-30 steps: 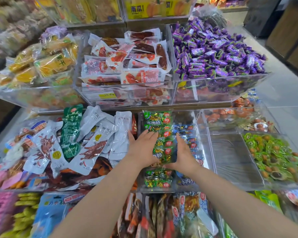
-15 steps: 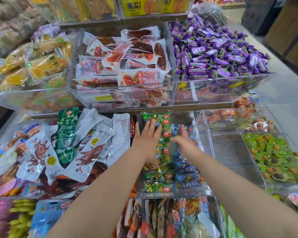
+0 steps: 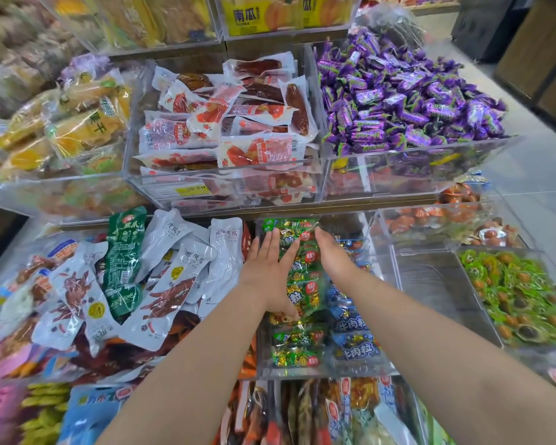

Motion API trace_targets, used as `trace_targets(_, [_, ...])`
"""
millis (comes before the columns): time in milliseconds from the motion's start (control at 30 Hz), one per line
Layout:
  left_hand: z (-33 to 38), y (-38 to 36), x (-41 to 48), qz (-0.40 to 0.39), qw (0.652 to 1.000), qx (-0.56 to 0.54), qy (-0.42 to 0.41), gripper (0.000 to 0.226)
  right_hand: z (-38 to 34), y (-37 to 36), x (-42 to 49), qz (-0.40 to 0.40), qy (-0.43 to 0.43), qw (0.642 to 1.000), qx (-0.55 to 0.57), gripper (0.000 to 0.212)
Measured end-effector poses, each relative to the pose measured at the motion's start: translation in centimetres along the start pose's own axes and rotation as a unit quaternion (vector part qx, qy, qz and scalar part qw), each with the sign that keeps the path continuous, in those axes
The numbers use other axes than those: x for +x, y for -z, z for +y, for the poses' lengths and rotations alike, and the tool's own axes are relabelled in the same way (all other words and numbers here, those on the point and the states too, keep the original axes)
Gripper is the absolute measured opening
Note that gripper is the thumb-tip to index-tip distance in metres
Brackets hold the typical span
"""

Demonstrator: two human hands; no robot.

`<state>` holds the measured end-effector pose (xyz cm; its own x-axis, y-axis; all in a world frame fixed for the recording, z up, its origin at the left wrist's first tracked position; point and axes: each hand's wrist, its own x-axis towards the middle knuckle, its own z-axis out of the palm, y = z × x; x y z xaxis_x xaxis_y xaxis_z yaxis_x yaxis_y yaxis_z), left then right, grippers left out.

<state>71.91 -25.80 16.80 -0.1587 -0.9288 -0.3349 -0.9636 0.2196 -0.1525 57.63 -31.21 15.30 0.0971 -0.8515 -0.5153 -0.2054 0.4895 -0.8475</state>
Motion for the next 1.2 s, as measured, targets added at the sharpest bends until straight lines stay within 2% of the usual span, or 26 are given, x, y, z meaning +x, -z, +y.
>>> trace_targets(100, [0.1, 0.3, -0.2, -0.009, 1.000, -0.006, 0.003, 0.148, -0.2, 0.6, -0.5, 0.027, -0.012, 0.999, 0.014, 0.057])
trace_targets(233, [0.5, 0.8, -1.9, 0.014, 0.999, -0.047, 0.018, 0.151, 1.6, 2.6, -2.5, 0.109, 0.052, 0.992, 0.022, 0.020])
trace_targets(333, [1.1, 1.4, -4.0, 0.065, 0.993, -0.096, 0.018, 0.139, 3.7, 3.8, -4.7, 0.122, 0.057, 0.984, 0.114, 0.013])
trace_targets(433, [2.8, 2.7, -6.7, 0.177, 0.970, -0.167, 0.010, 0.096, 5.7, 5.2, -7.8, 0.139, 0.056, 0.971, 0.184, 0.014])
trace_targets(533, [5.7, 3.5, -9.5, 0.330, 0.912, -0.242, -0.013, 0.041, 8.2, 6.6, -11.5, 0.156, 0.043, 0.965, 0.205, 0.014])
trace_targets(600, [8.1, 3.4, -10.8, 0.333, 0.901, -0.278, -0.026, 0.023, 9.6, 7.5, -13.9, 0.173, 0.038, 0.958, 0.227, 0.017])
trace_targets(733, [14.8, 2.0, -12.9, 0.184, 0.874, -0.446, -0.057, 0.002, 13.0, 9.9, -19.1, 0.237, 0.030, 0.926, 0.292, 0.020])
trace_targets(767, [16.7, 1.4, -13.4, 0.149, 0.869, -0.468, -0.064, 0.003, 14.2, 10.7, -20.5, 0.255, 0.023, 0.919, 0.300, 0.017])
trace_targets(900, [24.2, -1.7, -15.7, -0.037, 0.860, -0.502, -0.086, 0.006, 21.2, 13.8, -26.4, 0.317, -0.038, 0.895, 0.310, 0.011])
trace_targets(1000, [29.4, -3.9, -17.9, -0.178, 0.827, -0.531, -0.048, 0.010, 27.3, 15.9, -30.9, 0.329, -0.116, 0.881, 0.320, 0.014])
trace_targets(1133, [35.7, -7.5, -21.4, -0.348, 0.778, -0.523, 0.023, 0.018, 35.8, 18.2, -37.8, 0.349, -0.225, 0.833, 0.366, 0.017])
trace_targets(1200, [37.9, -9.6, -23.0, -0.401, 0.776, -0.485, 0.039, 0.015, 39.8, 18.8, -41.8, 0.361, -0.271, 0.808, 0.378, 0.021])
